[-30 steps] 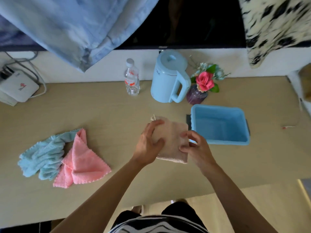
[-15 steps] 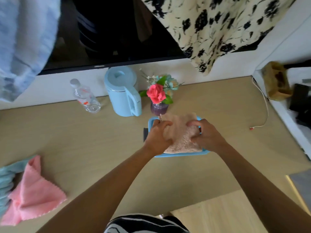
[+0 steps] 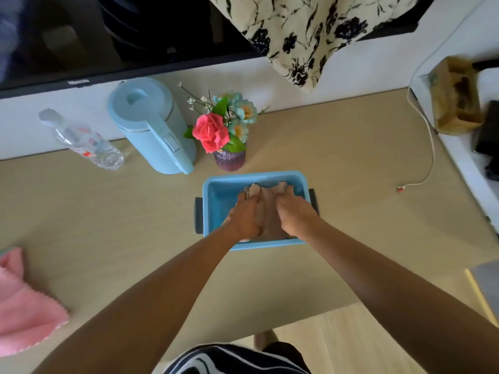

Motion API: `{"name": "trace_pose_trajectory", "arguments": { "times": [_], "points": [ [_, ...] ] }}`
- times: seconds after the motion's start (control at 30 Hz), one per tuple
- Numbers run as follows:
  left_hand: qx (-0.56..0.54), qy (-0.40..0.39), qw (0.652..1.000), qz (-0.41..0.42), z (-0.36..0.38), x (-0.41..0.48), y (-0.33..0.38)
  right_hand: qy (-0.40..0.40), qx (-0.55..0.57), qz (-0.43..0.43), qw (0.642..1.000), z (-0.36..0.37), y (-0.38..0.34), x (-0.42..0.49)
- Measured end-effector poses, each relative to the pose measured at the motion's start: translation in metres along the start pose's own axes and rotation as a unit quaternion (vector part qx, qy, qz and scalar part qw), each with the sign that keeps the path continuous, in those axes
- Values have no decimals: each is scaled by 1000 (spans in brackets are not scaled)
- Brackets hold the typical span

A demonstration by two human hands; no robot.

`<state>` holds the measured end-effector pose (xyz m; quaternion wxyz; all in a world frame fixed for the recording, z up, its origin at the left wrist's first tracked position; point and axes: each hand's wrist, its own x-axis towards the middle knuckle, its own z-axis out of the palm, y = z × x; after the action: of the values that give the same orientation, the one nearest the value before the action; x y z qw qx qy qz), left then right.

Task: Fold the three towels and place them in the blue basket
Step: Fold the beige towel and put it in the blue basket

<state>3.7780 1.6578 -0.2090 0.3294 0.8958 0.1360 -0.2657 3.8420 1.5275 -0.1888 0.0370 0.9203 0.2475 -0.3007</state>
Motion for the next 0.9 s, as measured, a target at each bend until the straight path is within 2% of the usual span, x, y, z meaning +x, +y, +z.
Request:
{"name": "trace_pose_trajectory", "arguments": {
  "times": [0.17, 0.3, 0.4, 0.57, 0.7, 0.9],
  "points": [
    [18, -17, 999, -34, 12, 11, 1, 0, -102, 8, 995, 8, -6, 9],
    [72, -17, 996, -50, 17, 16, -1, 31, -311, -14, 950, 11, -9, 16],
    [112, -17, 992, -58, 18, 19, -3, 45, -397, -53, 915, 15, -9, 21],
    [185, -8, 981, -62, 17, 19, -5, 19, -407, -68, 911, 24, -9, 27],
    [265, 5, 963, -47, 18, 22, -5, 22, -385, -65, 920, 29, -8, 31],
    [270, -14, 962, -48, 17, 23, -8, 8, -333, -63, 941, 32, -9, 39]
  ]
}}
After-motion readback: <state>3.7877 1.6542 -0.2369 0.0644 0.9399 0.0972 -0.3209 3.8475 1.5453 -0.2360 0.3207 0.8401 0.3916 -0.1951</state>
